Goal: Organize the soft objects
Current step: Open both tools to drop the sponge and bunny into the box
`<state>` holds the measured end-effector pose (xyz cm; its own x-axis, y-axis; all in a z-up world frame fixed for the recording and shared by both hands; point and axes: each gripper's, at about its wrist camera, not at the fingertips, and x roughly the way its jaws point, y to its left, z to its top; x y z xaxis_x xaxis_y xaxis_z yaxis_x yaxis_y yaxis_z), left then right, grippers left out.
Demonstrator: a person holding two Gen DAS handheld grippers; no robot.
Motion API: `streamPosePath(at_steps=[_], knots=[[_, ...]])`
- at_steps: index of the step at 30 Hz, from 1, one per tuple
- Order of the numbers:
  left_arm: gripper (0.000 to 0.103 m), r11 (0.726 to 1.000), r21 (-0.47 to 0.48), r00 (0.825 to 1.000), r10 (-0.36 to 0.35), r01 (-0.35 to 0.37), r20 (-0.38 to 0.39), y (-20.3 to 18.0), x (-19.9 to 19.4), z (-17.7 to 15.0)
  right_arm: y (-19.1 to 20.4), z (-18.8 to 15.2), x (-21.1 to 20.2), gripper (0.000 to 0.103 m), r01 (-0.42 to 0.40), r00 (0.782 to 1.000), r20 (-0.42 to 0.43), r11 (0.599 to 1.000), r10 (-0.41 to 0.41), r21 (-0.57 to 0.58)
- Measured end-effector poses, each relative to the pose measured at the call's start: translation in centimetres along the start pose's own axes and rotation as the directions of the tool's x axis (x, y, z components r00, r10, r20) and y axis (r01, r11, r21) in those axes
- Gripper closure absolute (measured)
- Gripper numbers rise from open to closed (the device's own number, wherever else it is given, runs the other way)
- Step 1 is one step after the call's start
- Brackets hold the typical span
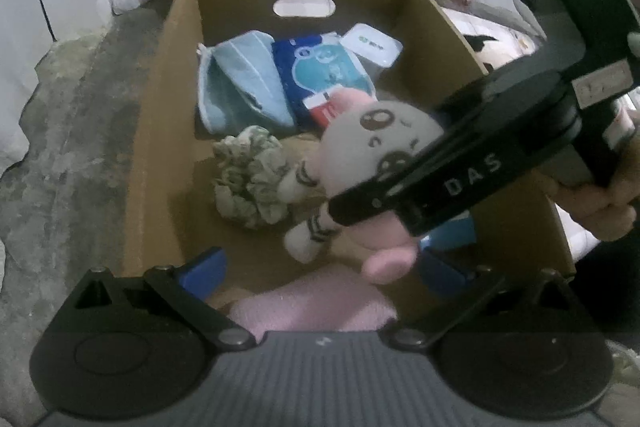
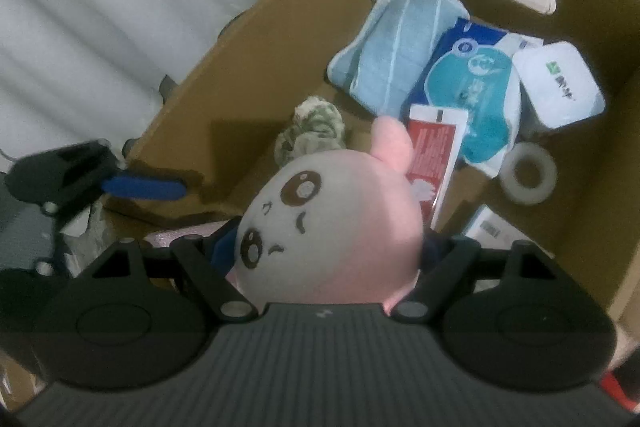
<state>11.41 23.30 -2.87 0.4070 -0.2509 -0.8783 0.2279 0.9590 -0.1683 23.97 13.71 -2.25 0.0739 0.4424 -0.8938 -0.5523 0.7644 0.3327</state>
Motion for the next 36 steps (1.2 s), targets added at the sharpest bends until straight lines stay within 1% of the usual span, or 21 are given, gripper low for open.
streamPosePath(at_steps=[2, 5, 9, 13, 16, 21, 24, 26, 28, 32, 36], knots=[[0.0, 1.0, -0.009, 1.0, 0.004, -0.004, 0.013, 0.3, -0.5, -0.1, -0.1, -0.2, 0.0, 0.02, -0.007, 1.0, 0.003, 1.0, 0.007, 0.004], [0.0, 0.999, -0.043, 0.999, 0.017, -0.015, 0.043, 1.0, -1.3, -0.2, -0.2, -0.4, -1.3, 0.019, -0.015, 0.999, 0.029, 1.0, 0.015, 0.012], [0.0, 0.993, -0.094, 0.99, 0.076, -0.065, 0.119, 1.3, -3.4, -0.8, -0.6, -0.8, -3.4, 0.019, 0.002, 0.998, 0.055, 1.0, -0.001, -0.016], [0.0, 0.986, -0.124, 0.973, 0.134, -0.112, 0.187, 1.4, -5.0, -1.0, -0.4, -1.2, -4.1, 0.018, 0.025, 0.999, 0.023, 0.996, -0.024, -0.08], [0.0, 0.98, -0.15, 0.964, 0.163, -0.133, 0.211, 1.8, -5.5, -1.1, 0.0, -1.4, -3.5, 0.018, 0.028, 0.999, -0.018, 0.991, -0.03, -0.127], [0.0, 0.971, -0.195, 0.96, 0.178, -0.136, 0.217, 2.9, -5.4, -1.2, 0.5, -1.8, -1.6, 0.016, -0.039, 0.992, -0.124, 0.993, 0.025, -0.109], [0.0, 0.968, -0.211, 0.96, 0.182, -0.137, 0.213, 3.4, -5.2, -1.4, 1.0, -1.9, -0.8, 0.013, -0.028, 0.986, -0.169, 0.992, 0.007, -0.124], [0.0, 0.966, -0.221, 0.96, 0.18, -0.132, 0.214, 3.7, -5.1, -1.4, 0.9, -1.8, -0.2, 0.012, -0.007, 0.979, -0.201, 0.993, -0.017, -0.115], [0.0, 0.965, -0.228, 0.96, 0.178, -0.128, 0.216, 3.8, -5.0, -1.5, 0.5, -1.6, 0.0, 0.011, 0.007, 0.977, -0.212, 0.995, -0.029, -0.101], [0.0, 0.963, -0.24, 0.96, 0.175, -0.122, 0.217, 4.0, -5.0, -1.6, -0.2, -1.4, 0.0, 0.007, -0.016, 0.974, -0.224, 0.999, 0.005, -0.051], [0.0, 0.961, -0.248, 0.959, 0.177, -0.12, 0.221, 3.8, -5.2, -1.7, -0.6, -1.5, -0.5, 0.007, -0.032, 0.979, -0.202, 0.999, 0.027, -0.023]])
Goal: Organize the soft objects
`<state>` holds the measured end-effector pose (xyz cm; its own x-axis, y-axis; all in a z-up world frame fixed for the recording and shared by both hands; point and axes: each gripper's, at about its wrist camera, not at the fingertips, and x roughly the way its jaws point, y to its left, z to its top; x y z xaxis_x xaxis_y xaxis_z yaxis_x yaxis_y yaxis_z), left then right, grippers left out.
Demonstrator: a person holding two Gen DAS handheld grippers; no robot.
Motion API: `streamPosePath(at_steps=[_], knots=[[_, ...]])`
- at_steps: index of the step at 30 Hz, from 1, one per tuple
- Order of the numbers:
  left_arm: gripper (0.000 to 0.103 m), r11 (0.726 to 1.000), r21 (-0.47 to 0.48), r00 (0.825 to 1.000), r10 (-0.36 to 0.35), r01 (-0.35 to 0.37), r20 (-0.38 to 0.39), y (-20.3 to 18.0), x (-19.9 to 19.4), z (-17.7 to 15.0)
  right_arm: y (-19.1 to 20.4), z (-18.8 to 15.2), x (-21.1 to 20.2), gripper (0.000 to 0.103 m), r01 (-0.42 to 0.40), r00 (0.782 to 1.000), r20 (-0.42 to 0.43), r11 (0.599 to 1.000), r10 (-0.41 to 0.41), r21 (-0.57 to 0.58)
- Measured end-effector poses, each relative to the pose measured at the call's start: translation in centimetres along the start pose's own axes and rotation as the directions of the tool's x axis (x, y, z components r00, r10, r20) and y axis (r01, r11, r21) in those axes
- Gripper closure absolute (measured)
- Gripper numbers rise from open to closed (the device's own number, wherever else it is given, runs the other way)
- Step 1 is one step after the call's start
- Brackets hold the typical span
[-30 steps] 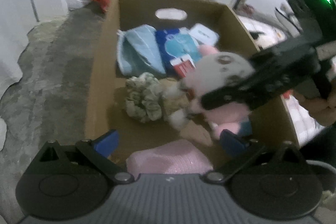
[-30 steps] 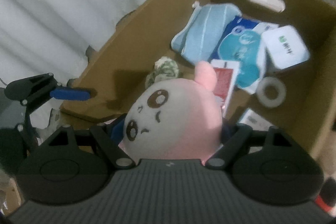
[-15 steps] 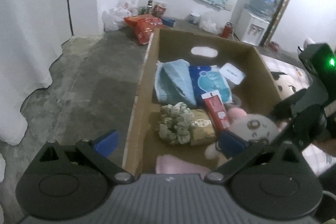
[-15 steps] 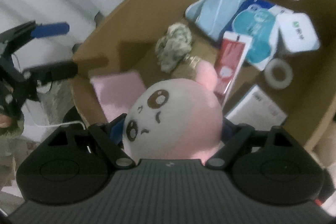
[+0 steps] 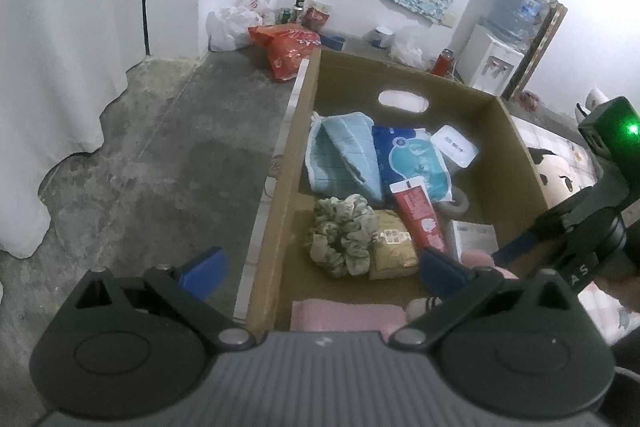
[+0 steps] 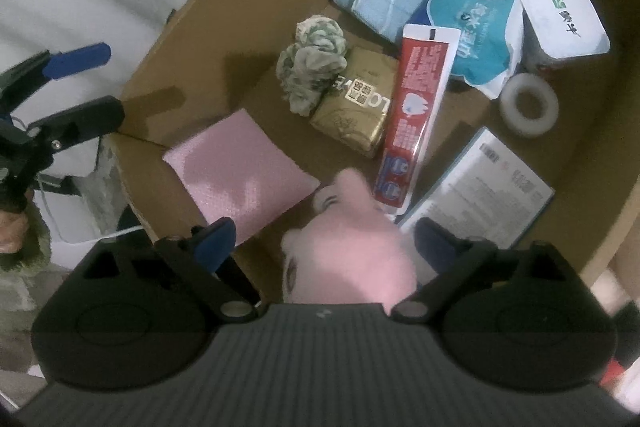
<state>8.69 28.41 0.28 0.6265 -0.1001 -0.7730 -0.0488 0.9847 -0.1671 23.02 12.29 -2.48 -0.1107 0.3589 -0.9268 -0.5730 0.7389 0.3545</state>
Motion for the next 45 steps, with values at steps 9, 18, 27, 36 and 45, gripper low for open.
streamPosePath(at_steps=[9, 18, 27, 36, 45], knots=[[0.0, 0.999, -0.05, 0.999, 0.004, -0.001, 0.054, -1.4, -2.3, -0.2, -0.5, -1.8, -4.7, 0.006, -0.071, 0.984, 0.166, 0.996, 0.063, 0.045], [0.0, 0.999, 0.009, 0.987, 0.049, -0.051, 0.156, -6.2, -6.1, -1.7, 0.9, -11.7, -12.0, 0.001, 0.013, 0.859, 0.511, 0.999, -0.036, 0.048], [0.0, 0.988, 0.136, 0.987, 0.046, -0.067, 0.154, -11.1, -8.2, -4.5, 4.7, -21.3, -12.6, 0.001, 0.193, 0.675, 0.688, 0.964, -0.266, 0.184], [0.0, 0.983, 0.141, 0.983, 0.099, -0.121, 0.154, -13.6, -9.6, -6.6, 6.3, -25.8, -13.3, 0.001, 0.263, 0.57, 0.729, 0.925, -0.379, 0.276], [0.0, 0.974, 0.141, 0.977, 0.155, -0.176, 0.147, -13.2, -9.6, -7.6, 7.5, -27.5, -12.4, 0.001, 0.318, 0.477, 0.714, 0.858, -0.512, 0.403]])
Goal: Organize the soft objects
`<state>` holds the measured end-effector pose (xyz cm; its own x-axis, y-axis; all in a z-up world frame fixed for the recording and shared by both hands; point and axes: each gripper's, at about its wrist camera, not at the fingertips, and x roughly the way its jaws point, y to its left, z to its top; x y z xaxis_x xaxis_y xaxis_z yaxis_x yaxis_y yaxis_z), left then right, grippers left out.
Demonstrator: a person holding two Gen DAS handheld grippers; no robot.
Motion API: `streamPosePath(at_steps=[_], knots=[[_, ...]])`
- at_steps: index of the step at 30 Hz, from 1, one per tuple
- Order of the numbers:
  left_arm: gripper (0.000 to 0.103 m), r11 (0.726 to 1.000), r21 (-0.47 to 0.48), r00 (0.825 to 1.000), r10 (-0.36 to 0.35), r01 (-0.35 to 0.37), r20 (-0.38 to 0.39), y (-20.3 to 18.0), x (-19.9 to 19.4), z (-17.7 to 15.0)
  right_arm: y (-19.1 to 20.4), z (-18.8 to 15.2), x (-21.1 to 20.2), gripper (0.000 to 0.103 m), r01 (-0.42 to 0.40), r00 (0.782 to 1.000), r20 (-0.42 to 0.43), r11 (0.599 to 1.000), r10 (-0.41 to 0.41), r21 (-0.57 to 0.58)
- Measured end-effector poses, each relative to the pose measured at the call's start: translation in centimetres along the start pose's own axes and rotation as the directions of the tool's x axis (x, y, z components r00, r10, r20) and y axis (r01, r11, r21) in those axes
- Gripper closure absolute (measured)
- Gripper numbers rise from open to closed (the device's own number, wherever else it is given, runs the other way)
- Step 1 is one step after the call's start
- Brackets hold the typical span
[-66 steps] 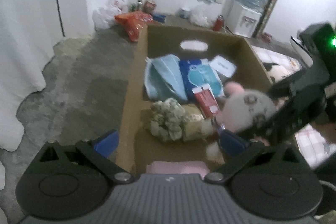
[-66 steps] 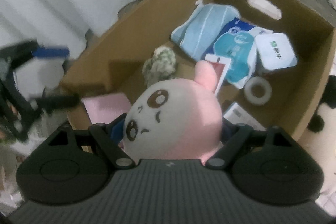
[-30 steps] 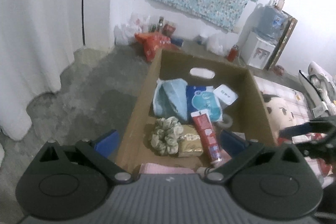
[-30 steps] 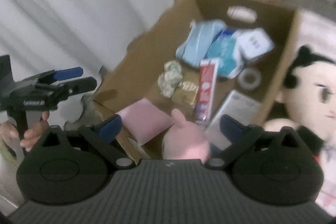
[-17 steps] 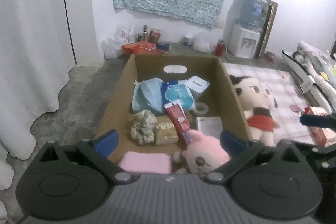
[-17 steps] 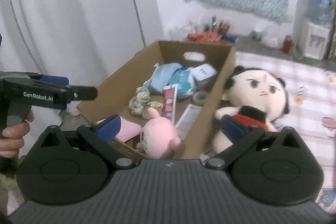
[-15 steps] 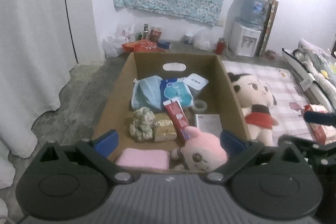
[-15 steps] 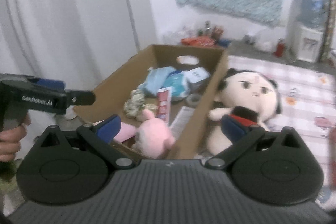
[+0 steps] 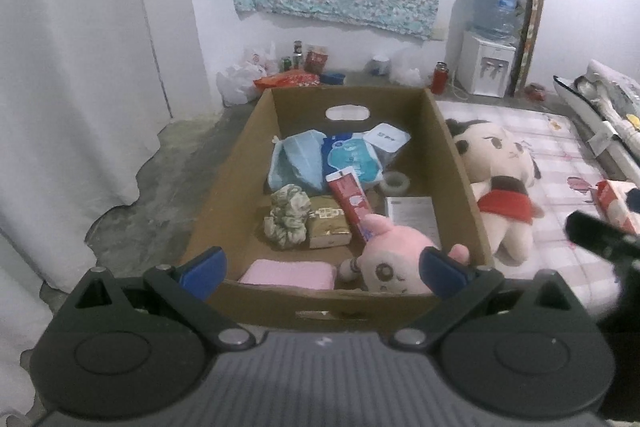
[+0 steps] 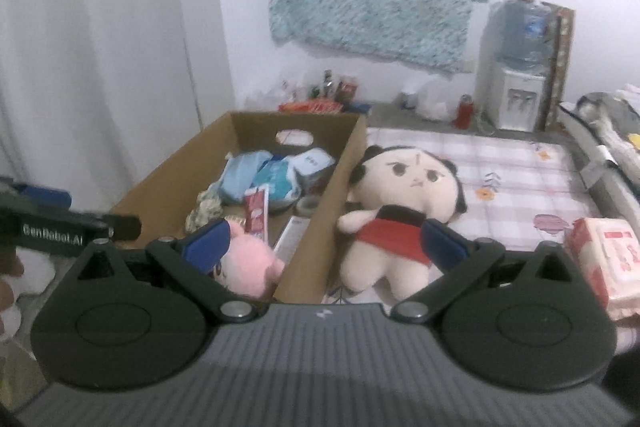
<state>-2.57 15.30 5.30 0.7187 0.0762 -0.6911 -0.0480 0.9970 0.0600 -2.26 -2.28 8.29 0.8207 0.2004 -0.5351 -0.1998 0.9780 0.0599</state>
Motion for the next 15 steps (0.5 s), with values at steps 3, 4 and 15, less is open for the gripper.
streamPosePath(at_steps=[3, 4, 15], knots=[[0.0, 1.0, 0.001, 1.0, 0.013, -0.013, 0.01, 0.3, 0.2, -0.2, 0.2, -0.1, -0.2, 0.001, 0.015, 1.0, 0.014, 1.0, -0.015, 0.019], [0.0, 1.0, -0.001, 1.0, 0.017, -0.017, 0.01, 0.3, 0.3, -0.3, 0.2, 0.0, -0.1, 0.001, 0.011, 1.0, 0.001, 1.0, -0.011, 0.028], [0.0, 0.997, 0.044, 0.995, 0.069, -0.065, -0.073, 0.8, 2.4, -1.1, 0.6, -0.9, 2.9, 0.001, 0.016, 0.987, -0.159, 0.983, 0.014, 0.181]])
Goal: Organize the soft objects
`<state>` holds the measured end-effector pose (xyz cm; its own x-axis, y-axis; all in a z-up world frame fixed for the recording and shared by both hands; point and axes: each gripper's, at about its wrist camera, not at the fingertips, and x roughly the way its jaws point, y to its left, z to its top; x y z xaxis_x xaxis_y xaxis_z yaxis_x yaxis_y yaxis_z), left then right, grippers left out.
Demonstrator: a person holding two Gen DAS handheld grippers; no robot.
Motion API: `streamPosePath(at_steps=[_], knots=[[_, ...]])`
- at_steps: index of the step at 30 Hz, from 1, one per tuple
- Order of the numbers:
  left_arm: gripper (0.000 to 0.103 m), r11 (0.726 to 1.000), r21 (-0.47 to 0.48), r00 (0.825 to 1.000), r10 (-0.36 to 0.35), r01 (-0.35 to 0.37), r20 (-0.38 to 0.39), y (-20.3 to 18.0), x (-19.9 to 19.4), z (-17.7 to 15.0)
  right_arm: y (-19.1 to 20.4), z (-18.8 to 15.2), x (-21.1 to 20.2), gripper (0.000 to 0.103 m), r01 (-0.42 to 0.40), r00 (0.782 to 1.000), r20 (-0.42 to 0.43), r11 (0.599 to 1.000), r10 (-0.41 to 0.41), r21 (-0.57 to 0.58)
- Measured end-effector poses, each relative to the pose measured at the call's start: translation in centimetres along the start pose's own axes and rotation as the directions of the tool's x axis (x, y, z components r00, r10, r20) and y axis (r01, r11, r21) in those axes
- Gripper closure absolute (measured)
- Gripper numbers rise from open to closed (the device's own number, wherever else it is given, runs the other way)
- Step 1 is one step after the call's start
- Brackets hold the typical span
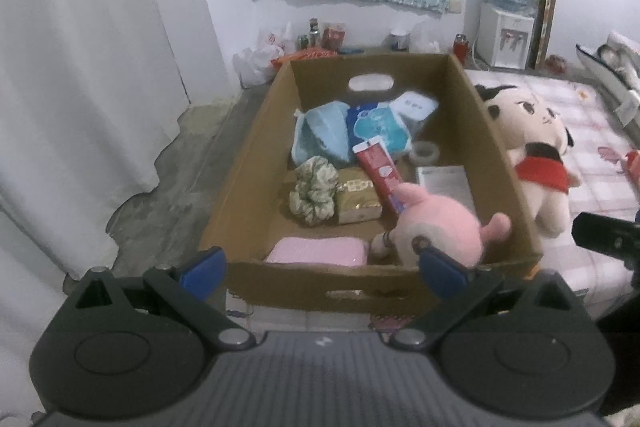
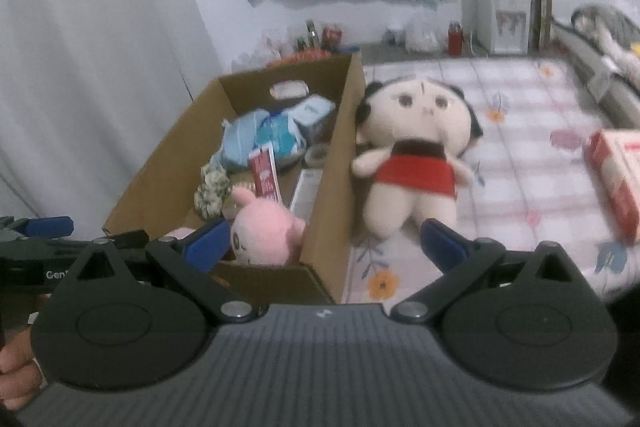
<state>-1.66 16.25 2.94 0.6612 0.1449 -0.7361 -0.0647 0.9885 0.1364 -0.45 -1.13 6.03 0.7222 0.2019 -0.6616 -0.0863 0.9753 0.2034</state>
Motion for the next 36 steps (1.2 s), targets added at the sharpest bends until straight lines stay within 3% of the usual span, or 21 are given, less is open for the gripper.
streamPosePath(at_steps=[6, 17, 36], knots=[[0.0, 1.0, 0.005, 0.998, 0.004, -0.004, -0.056, 0.1, 0.7, -0.3, 0.6, -0.7, 2.1, 0.001, 0.004, 0.997, -0.075, 1.0, -0.003, 0.012], [0.0, 1.0, 0.021, 0.996, 0.017, -0.015, -0.087, -0.5, 1.3, -0.2, 2.1, -1.2, 4.2, 0.001, -0.003, 0.987, -0.16, 0.999, -0.004, -0.04], [0.0, 0.999, 0.031, 0.994, 0.034, -0.031, -0.106, -0.6, 1.7, -0.1, 1.6, -1.5, 5.1, 0.001, 0.01, 0.981, -0.196, 1.0, -0.015, -0.024]])
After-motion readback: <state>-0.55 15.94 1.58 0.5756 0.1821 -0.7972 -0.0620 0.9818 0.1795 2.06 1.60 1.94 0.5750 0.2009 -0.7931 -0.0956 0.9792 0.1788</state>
